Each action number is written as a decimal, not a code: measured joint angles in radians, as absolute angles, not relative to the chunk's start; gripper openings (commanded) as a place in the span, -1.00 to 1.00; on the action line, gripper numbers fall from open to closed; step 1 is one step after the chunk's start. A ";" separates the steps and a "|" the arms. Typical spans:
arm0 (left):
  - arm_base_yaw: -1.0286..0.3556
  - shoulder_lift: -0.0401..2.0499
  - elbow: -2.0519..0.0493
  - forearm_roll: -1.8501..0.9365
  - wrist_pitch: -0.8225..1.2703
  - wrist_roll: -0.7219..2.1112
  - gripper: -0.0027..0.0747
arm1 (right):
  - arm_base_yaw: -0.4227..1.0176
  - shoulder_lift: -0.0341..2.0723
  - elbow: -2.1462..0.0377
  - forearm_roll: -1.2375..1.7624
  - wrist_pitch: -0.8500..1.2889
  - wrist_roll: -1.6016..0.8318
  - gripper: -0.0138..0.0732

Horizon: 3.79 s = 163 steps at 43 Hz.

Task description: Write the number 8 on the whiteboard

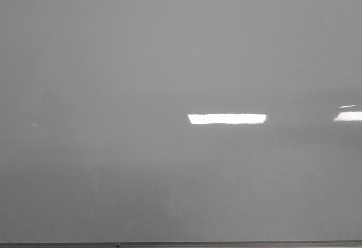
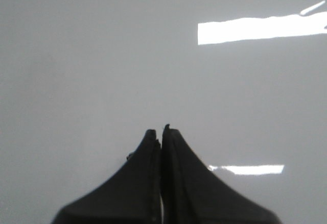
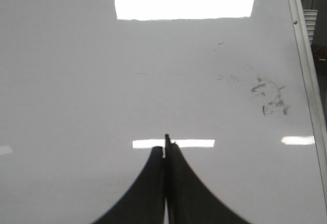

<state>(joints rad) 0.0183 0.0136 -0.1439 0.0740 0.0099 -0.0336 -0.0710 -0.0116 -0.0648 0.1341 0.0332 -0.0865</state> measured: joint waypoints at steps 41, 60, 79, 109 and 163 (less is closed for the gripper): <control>0.018 0.331 -0.320 0.079 0.158 -0.034 -0.31 | -0.071 0.254 -0.337 0.134 0.326 -0.087 -0.78; 0.018 0.331 -0.320 0.063 0.158 -0.034 0.64 | -0.071 0.254 -0.337 0.134 0.326 -0.087 0.51; 0.054 0.770 -0.479 -0.021 0.327 -0.098 0.64 | -0.071 0.254 -0.337 0.134 0.326 -0.087 0.51; 0.093 1.398 -0.670 -0.054 0.168 -0.117 0.33 | -0.071 0.254 -0.337 0.134 0.326 -0.087 0.51; -0.192 1.313 -0.924 -0.053 0.751 0.252 -0.99 | -0.052 0.382 -0.426 0.177 0.438 -0.087 0.51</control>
